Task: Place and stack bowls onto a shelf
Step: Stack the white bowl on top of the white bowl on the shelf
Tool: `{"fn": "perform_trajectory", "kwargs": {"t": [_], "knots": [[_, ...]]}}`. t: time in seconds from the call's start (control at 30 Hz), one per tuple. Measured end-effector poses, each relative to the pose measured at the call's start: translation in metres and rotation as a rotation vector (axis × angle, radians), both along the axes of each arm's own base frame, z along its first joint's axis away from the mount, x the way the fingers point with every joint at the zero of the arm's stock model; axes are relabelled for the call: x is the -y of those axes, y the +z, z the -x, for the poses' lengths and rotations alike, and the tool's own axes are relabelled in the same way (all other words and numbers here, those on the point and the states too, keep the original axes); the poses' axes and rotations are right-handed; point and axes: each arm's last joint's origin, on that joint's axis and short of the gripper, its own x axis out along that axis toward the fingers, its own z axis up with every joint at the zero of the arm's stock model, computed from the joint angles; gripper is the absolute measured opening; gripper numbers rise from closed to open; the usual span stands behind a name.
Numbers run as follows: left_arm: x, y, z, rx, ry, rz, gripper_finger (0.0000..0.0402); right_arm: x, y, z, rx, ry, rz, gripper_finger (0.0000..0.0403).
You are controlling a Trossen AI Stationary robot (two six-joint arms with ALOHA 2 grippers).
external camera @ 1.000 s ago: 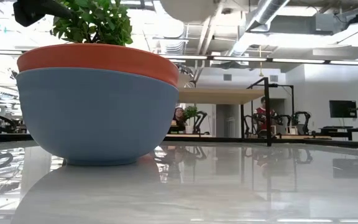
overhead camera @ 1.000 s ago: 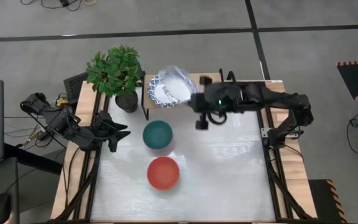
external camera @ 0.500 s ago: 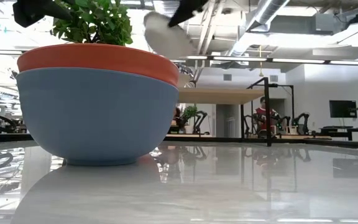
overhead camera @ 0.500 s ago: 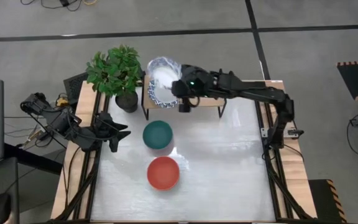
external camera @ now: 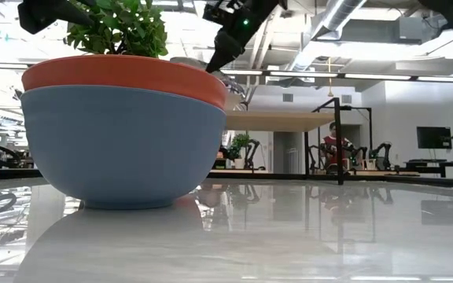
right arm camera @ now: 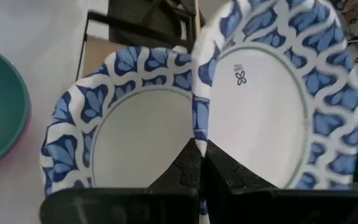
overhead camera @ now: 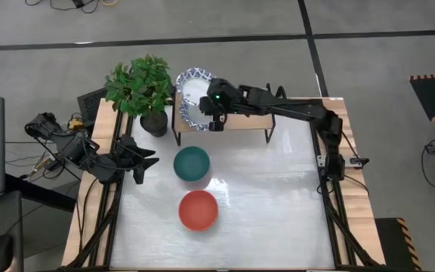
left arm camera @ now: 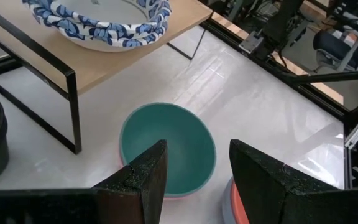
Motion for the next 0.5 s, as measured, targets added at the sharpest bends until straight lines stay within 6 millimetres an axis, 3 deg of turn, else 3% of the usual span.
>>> {"fn": "perform_trajectory", "kwargs": {"t": [0.5], "knots": [[0.000,0.000,0.000,0.010,0.011,0.038,0.0158,0.017,-0.002,0.005,0.043,0.002,-0.100,0.0037]]}}
